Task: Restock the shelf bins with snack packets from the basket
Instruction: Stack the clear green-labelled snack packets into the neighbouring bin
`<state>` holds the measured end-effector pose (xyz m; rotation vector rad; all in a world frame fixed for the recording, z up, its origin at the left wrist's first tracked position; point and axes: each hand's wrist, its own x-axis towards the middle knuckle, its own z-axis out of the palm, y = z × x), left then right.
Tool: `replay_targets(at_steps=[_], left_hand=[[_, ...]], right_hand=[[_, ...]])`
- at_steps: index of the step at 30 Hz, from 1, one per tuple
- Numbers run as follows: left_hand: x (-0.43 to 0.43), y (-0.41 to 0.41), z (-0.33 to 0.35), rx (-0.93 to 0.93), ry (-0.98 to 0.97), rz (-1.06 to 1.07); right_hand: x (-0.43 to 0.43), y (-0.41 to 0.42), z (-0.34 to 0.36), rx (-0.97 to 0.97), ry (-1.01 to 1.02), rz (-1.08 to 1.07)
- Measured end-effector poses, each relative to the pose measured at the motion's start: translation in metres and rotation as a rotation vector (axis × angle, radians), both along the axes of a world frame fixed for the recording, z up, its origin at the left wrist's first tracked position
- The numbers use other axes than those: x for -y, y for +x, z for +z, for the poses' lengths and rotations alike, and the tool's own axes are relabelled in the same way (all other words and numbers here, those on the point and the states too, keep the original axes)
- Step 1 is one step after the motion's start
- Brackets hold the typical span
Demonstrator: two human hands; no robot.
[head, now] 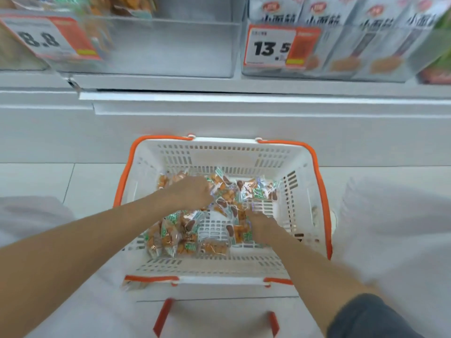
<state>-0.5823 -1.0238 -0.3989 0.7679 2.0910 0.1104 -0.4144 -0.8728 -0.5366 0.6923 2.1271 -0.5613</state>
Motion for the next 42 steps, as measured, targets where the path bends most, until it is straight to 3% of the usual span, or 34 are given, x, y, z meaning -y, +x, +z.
replay_targets(at_steps=[5, 8, 12, 18, 20, 24, 27, 31, 34, 42], left_hand=[[0.002, -0.004, -0.009, -0.003, -0.014, -0.031], [0.002, -0.003, -0.006, 0.002, -0.016, -0.045], [-0.004, -0.001, 0.011, -0.055, -0.007, -0.105], [-0.014, -0.007, 0.046, -0.231, 0.101, -0.256], [-0.017, -0.009, 0.058, -0.183, 0.137, -0.275], [-0.018, -0.011, 0.082, 0.033, 0.422, -0.134], [-0.016, -0.015, 0.093, 0.156, 0.566, -0.012], [-0.015, -0.019, 0.104, 0.164, 0.701, 0.121], [-0.02, -0.017, 0.114, 0.22, 0.812, 0.189], [-0.02, -0.033, 0.112, 0.194, 0.883, 0.372]], right_hand=[[0.016, 0.008, -0.005, 0.03, 0.235, 0.321], [0.018, 0.005, -0.001, 0.029, 0.154, 0.244], [0.009, -0.026, 0.041, -0.175, -0.057, -0.004], [-0.007, -0.076, 0.161, -0.527, -0.085, 0.088], [-0.012, -0.078, 0.195, -0.612, -0.143, 0.106], [-0.018, -0.077, 0.232, -0.813, -0.363, -0.095], [-0.011, -0.085, 0.241, -0.917, -0.384, -0.166], [-0.005, -0.093, 0.257, -0.996, -0.469, -0.423], [-0.009, -0.097, 0.272, -1.027, -0.56, -0.574], [-0.039, -0.102, 0.284, -0.911, -0.616, -0.571]])
